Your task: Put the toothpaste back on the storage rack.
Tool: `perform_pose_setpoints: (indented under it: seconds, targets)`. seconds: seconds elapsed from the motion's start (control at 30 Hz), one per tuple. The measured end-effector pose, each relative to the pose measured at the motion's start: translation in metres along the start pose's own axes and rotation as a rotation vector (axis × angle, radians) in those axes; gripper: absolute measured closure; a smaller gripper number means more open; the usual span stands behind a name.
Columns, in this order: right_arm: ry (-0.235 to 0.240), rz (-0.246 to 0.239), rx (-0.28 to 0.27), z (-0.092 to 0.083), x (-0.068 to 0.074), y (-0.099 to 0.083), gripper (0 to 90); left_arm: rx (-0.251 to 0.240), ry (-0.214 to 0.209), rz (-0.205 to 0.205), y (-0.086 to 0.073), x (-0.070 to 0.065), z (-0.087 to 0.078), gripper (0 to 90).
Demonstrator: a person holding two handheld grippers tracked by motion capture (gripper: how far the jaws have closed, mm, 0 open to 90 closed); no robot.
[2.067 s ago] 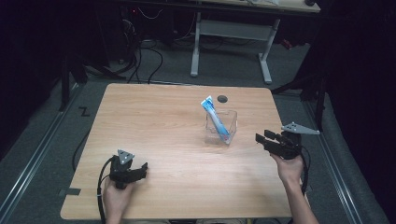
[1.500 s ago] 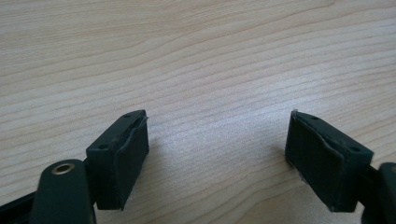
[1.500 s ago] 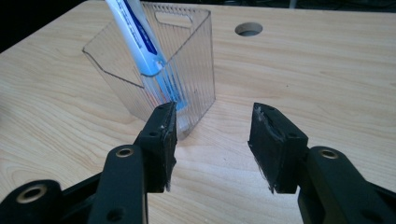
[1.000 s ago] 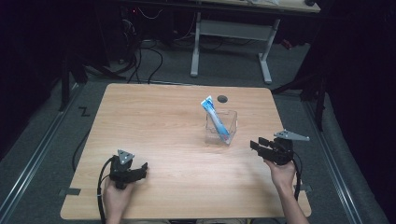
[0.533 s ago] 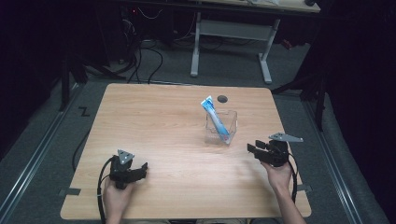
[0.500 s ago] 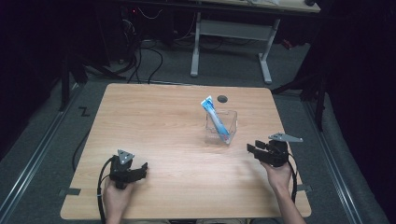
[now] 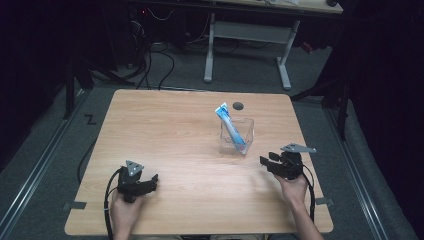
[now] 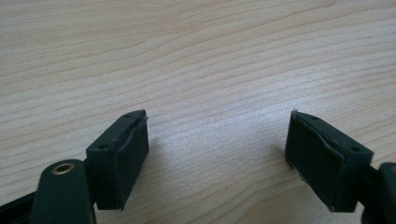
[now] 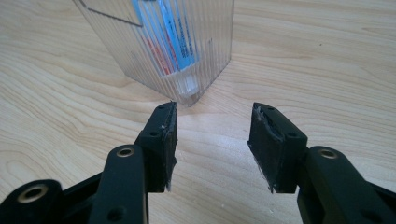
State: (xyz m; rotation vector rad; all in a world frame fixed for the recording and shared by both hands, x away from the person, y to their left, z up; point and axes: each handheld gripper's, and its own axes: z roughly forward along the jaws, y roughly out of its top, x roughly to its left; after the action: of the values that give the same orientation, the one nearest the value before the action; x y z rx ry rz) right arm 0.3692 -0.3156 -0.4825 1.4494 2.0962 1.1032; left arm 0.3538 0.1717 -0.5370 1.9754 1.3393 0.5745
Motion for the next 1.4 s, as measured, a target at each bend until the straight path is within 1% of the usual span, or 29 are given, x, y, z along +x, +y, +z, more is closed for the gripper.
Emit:
perform_pose_setpoints:
  seconds: [0.13,0.17,0.33,0.4,0.53,0.57,0.6,0.73,0.8,0.97,1.03,1.23,1.3,1.4]
  targets:
    - [-0.002,-0.02,0.026,0.007,0.002,-0.003,51.7,0.0,0.0,0.0,0.0,0.0,0.0,21.8]
    - [-0.001,-0.015,0.033,0.008,0.003,-0.004,51.7,0.0,0.0,0.0,0.0,0.0,0.0,21.8]
    - [-0.001,-0.027,0.056,0.012,0.005,-0.01,51.7,0.0,0.0,-0.001,0.0,0.0,0.0,22.0]
    - [-0.003,-0.023,0.07,0.013,0.006,-0.012,51.5,0.001,0.003,-0.005,0.0,0.0,0.0,22.3]
    - [-0.005,-0.023,0.051,0.013,0.006,-0.015,51.5,0.003,0.003,-0.004,0.001,0.001,0.0,22.5]
    - [-0.006,-0.014,0.055,0.013,0.006,-0.017,51.5,0.001,0.004,-0.005,0.0,0.0,0.0,22.5]
    - [-0.008,-0.019,0.052,0.014,0.006,-0.018,51.5,0.003,0.003,-0.004,0.001,0.001,0.0,22.5]
    - [-0.011,0.0,0.046,0.015,0.004,-0.021,51.6,0.001,0.004,-0.006,0.0,0.0,0.0,22.5]
    - [-0.014,-0.004,0.051,0.017,0.004,-0.022,51.5,0.001,0.004,-0.005,0.001,0.0,0.0,22.5]
    - [-0.036,-0.034,0.066,0.022,0.006,-0.023,50.8,0.001,0.004,-0.006,0.001,0.0,0.0,22.5]
    - [-0.037,-0.027,0.072,0.024,0.006,-0.024,50.7,0.001,0.004,-0.005,0.001,0.0,0.0,22.5]
    - [-0.053,-0.044,0.079,0.03,0.006,-0.025,50.5,0.001,0.004,-0.006,0.001,0.0,0.0,22.5]
    - [-0.055,-0.039,0.083,0.032,0.006,-0.025,50.4,0.001,0.004,-0.006,0.001,0.0,0.0,22.5]
    - [-0.063,-0.046,0.082,0.034,0.007,-0.026,50.4,0.001,0.004,-0.006,0.001,0.0,0.0,22.5]
